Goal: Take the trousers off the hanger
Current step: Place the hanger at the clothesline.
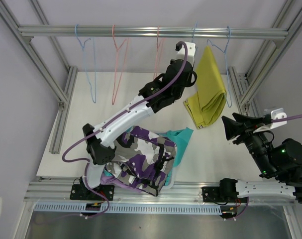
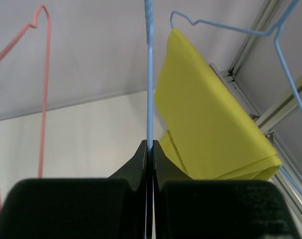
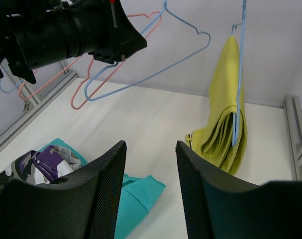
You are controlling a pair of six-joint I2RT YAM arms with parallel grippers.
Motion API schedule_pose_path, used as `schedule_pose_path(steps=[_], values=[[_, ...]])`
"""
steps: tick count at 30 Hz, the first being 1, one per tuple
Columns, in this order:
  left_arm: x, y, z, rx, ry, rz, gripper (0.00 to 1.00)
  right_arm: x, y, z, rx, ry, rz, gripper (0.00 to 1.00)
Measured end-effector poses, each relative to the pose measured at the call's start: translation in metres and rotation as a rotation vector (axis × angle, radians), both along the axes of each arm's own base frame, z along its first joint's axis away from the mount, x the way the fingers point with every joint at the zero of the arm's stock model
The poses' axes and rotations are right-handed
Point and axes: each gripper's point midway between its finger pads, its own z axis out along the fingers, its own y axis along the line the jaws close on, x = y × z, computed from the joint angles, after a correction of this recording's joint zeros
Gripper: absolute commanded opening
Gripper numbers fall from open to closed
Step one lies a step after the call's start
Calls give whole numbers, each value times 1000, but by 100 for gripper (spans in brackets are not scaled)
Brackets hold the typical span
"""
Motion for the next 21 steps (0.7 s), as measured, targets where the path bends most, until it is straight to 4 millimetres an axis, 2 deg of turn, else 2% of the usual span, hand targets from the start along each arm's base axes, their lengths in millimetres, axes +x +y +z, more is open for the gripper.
schedule_pose_path(steps=[5,8,11,17,21], values=[[-3,-7,-33,44,51,-14,19,0,0,-1,2,0,0,51],[-6,-8,-55,81,83,-20,26,0,1,-2,0,0,0,55],[-13,-10,-67,101,102,-29,32,0,2,-4,-1,0,0,59],[-35,-11,-60,108,93,-45,39,0,1,-6,-2,-1,-1,63],[-62,-7,-28,89,41,-68,46,0,-1,-5,5,-2,-6,65]])
